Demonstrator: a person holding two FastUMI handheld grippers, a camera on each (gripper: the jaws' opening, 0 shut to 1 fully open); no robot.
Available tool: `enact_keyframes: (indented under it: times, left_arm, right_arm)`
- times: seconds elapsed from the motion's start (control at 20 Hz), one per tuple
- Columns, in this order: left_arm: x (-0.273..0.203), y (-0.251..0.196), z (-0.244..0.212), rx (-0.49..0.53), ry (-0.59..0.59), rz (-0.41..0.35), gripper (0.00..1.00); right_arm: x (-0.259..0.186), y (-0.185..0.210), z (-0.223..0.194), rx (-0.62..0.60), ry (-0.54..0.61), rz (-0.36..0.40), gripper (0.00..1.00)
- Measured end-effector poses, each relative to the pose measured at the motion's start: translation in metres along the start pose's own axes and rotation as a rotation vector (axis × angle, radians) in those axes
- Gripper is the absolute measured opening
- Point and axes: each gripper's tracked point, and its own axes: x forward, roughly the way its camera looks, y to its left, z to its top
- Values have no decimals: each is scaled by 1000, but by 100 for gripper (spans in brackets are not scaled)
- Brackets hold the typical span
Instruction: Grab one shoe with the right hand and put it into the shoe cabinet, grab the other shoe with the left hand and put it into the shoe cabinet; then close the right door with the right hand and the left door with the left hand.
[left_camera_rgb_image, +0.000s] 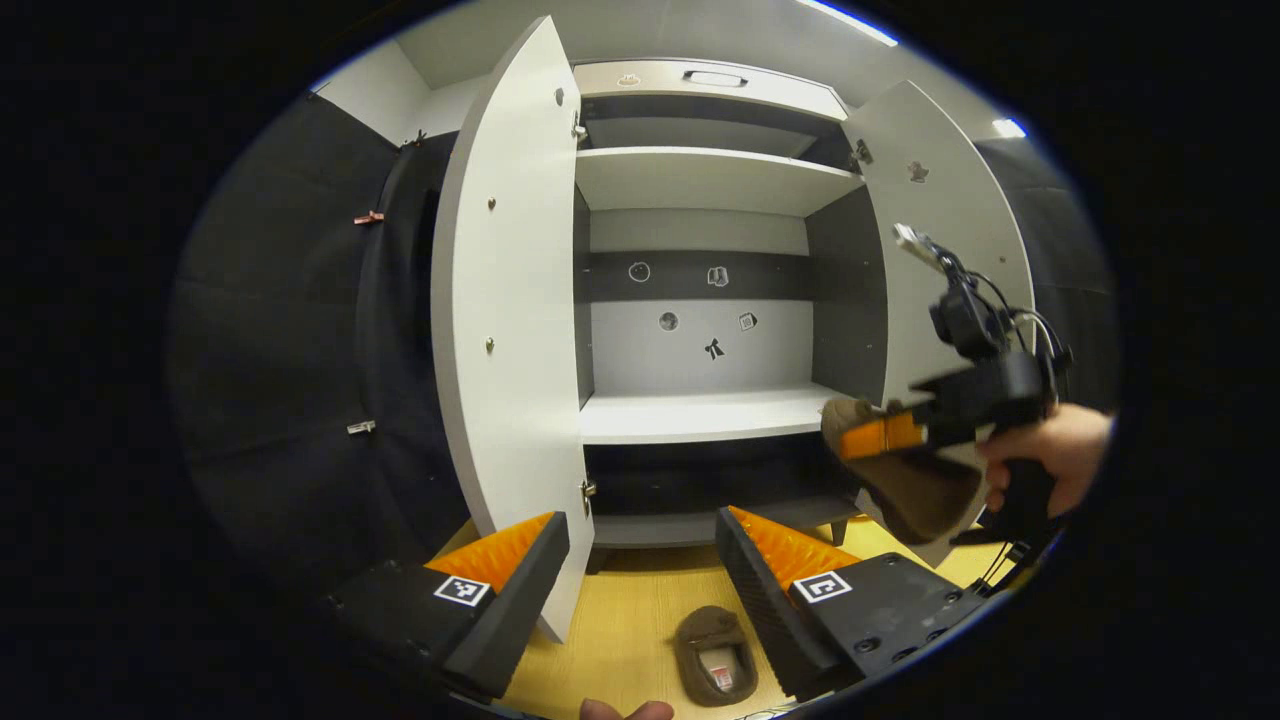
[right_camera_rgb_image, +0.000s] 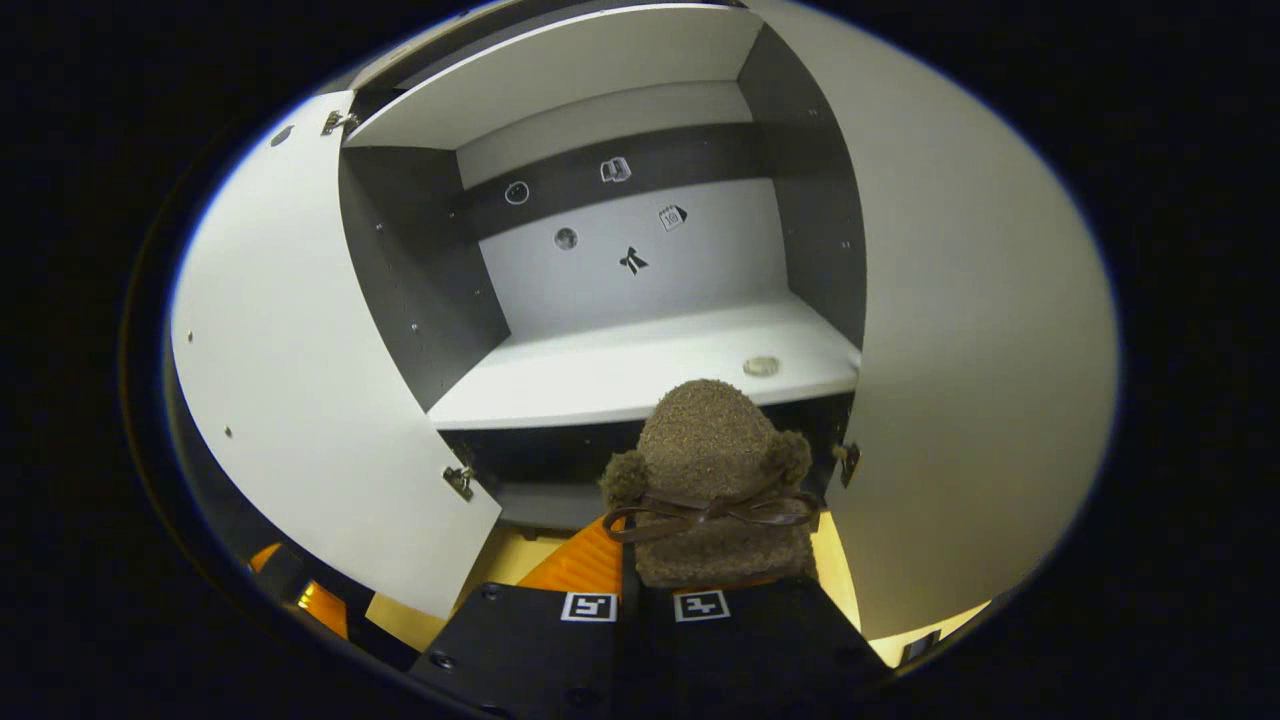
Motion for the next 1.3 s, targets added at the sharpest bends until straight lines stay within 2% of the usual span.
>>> enact_keyframes:
  times: [0.3,0.65,1.0,1.3]
  left_arm:
    - [-1,-3,7,-28,-10,-3,94]
    - [-1,-5,8,-43,-5,5,95]
    - [-2,7,3,-47,12,59,94]
    - [-4,19,-2,-52,31,106,94]
  right_arm:
    - [53,6,94,47,-68,22,6]
    - [130,-5,148,33,-113,-27,6]
    - [204,-18,142,11,-64,-98,6]
    - [235,-24,127,-6,-2,-123,9]
